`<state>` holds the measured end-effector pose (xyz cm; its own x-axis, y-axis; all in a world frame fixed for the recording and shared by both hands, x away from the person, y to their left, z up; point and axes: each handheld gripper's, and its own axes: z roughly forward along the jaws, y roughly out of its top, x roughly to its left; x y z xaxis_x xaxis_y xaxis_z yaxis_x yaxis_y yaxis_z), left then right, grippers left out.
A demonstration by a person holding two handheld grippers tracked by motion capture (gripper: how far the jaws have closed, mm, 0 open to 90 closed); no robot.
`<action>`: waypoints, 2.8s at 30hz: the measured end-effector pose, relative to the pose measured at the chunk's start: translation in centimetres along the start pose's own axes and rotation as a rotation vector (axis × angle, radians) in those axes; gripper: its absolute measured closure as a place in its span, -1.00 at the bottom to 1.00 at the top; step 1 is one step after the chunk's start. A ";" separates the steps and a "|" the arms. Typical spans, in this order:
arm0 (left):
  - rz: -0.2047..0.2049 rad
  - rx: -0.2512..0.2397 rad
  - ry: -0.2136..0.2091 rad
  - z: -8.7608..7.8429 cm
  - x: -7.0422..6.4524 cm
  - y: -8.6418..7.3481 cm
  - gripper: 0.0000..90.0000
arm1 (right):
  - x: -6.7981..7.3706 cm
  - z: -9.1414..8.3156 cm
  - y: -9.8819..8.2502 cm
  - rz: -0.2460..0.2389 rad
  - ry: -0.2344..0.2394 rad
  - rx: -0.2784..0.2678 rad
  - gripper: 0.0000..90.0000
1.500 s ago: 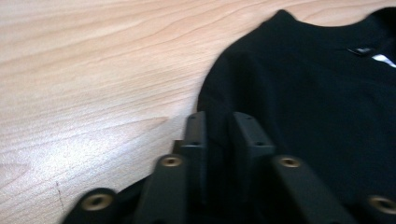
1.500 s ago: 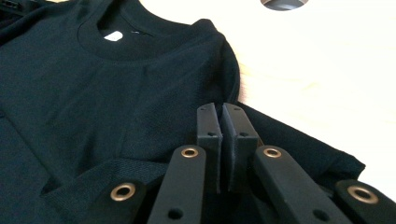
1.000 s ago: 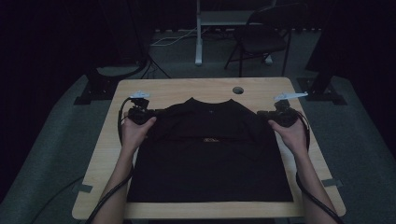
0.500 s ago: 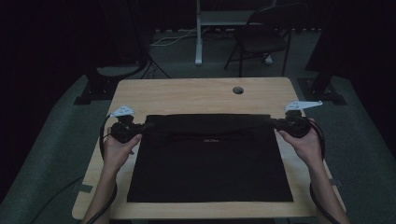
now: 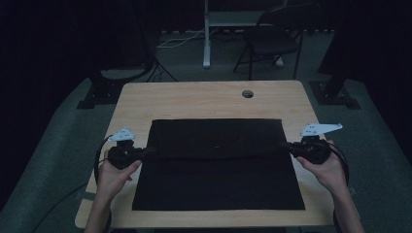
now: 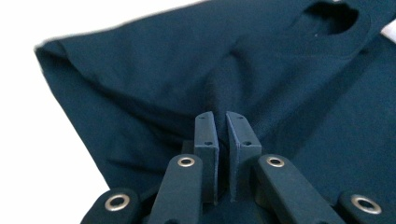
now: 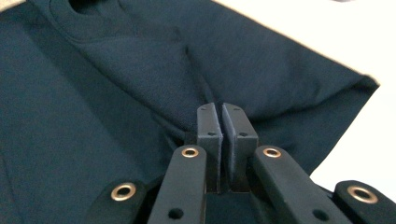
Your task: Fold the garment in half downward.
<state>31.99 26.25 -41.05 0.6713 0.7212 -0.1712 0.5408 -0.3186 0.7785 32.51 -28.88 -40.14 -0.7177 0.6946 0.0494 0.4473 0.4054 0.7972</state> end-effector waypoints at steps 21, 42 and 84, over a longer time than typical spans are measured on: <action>0.040 0.130 0.050 2.2 -1.4 -3.2 0.81 | 2.7 2.1 -4.4 -0.038 0.005 0.129 0.91; 0.011 0.083 0.102 4.8 0.8 -1.0 0.76 | 1.1 4.2 -2.7 -0.017 -0.089 0.128 0.90; 0.081 -0.045 0.012 6.1 -2.6 4.1 -0.04 | 1.9 4.9 3.1 -0.030 0.004 -0.006 0.33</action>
<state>35.61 19.32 -41.06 0.7057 0.7014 -0.0999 0.4616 -0.3482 0.8159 35.17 -23.35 -40.55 -0.7327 0.6800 0.0279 0.4224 0.4222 0.8021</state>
